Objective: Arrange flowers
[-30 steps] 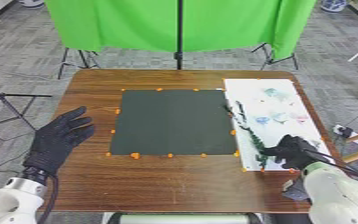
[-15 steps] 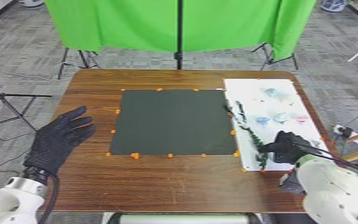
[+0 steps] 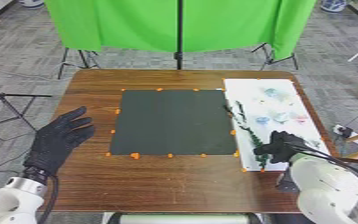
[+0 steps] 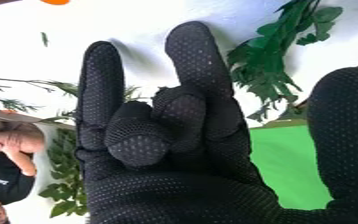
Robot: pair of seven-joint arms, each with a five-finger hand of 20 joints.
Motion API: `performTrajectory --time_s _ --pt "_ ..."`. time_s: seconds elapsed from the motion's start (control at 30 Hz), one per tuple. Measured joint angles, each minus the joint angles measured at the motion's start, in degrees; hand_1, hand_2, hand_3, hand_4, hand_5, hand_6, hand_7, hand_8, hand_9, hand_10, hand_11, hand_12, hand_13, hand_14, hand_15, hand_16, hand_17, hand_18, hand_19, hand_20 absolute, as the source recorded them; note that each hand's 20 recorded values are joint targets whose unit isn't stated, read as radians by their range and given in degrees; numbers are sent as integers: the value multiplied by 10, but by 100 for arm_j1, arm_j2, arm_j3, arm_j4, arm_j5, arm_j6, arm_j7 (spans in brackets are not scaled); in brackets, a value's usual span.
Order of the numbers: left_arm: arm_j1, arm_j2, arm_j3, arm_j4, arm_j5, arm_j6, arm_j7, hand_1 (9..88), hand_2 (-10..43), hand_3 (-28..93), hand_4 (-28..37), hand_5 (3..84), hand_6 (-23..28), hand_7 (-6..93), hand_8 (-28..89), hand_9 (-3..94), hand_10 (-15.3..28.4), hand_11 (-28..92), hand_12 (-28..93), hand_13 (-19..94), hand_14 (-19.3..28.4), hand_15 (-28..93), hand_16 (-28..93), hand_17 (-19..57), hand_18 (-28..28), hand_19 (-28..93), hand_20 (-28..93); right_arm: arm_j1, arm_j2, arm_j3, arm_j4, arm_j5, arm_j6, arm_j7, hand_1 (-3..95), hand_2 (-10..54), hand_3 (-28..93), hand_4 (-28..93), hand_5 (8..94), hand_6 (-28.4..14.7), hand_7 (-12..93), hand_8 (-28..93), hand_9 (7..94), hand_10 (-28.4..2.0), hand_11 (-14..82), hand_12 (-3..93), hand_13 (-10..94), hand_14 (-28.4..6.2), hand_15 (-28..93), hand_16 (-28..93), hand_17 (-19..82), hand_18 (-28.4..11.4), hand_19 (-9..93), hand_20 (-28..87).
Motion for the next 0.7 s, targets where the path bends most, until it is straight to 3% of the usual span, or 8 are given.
performTrajectory --time_s 0.17,0.53,0.7 --pt "-2 7 2 3 -2 0 -12 244 12 751 -283 320 53 296 -152 294 145 395 131 233 170 590 -76 -86 236 580 78 155 -3 -175 61 -139 -105 78 209 -92 815 -282 661 -12 622 -185 747 -126 681 445 700 -138 869 376 324 -174 808 147" --pt "19 13 1 3 -2 0 -9 243 12 753 -283 327 55 295 -153 295 146 397 130 232 170 591 -76 -86 236 581 78 396 39 -485 150 -455 -375 104 296 -95 802 -283 728 13 674 -188 815 -113 708 460 758 -125 893 395 358 -163 829 156" --pt "23 13 4 3 -2 0 -8 243 12 753 -283 327 55 294 -152 294 146 396 130 231 170 591 -77 -86 236 581 78 487 93 -647 174 -574 -444 127 323 -95 784 -283 724 13 649 -4 817 -104 717 469 760 -123 889 405 360 -161 833 150"
